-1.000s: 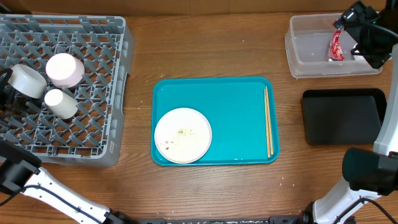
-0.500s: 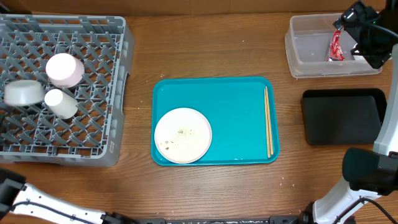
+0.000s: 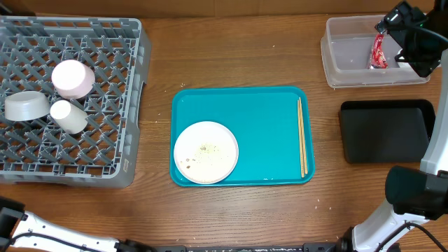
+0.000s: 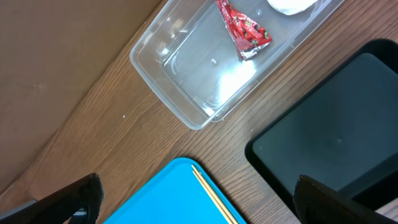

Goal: Sort waste into correct bins and load items into the dishwasher
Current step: 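Lower the bowl upside down into the rack's front-left slots, then open the left gripper and adjust the bowl in the rack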

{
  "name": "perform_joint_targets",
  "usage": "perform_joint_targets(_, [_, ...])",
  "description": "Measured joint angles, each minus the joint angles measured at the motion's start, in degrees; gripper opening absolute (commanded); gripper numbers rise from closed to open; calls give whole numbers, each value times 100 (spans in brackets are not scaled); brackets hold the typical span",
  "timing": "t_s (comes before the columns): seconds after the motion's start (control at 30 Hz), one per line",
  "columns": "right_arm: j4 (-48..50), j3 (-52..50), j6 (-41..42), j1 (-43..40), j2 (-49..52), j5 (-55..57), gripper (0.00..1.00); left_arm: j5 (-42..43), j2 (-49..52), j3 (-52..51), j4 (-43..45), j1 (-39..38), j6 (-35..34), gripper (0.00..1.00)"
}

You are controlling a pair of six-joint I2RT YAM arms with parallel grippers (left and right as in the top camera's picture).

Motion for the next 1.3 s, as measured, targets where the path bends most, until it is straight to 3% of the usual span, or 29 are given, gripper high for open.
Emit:
perform_joint_targets(0.17, [0,0,-2,-2,0,4,100,-157,-599,2,181,-560,2,4])
perform_joint_targets(0.27, [4,0,2,-2,0,2,100,-671,-756,2,389,-1029,-37,4])
perform_joint_targets(0.5, [2,0,-2,0,0,2,100,-3930,-785,2,1014,-2361,-1231,4])
perform_joint_targets(0.83, [2,0,2,0,0,4,100,-6732,-785,2,1504,-2979,-2328,4])
perform_joint_targets(0.97, [2,0,0,-2,0,4,100,-7226,-776,2,1506,-2988,-2472,4])
perform_joint_targets(1.3, [0,0,0,-2,0,2,100,-7455,-494,2,1473,-2979,-2531,4])
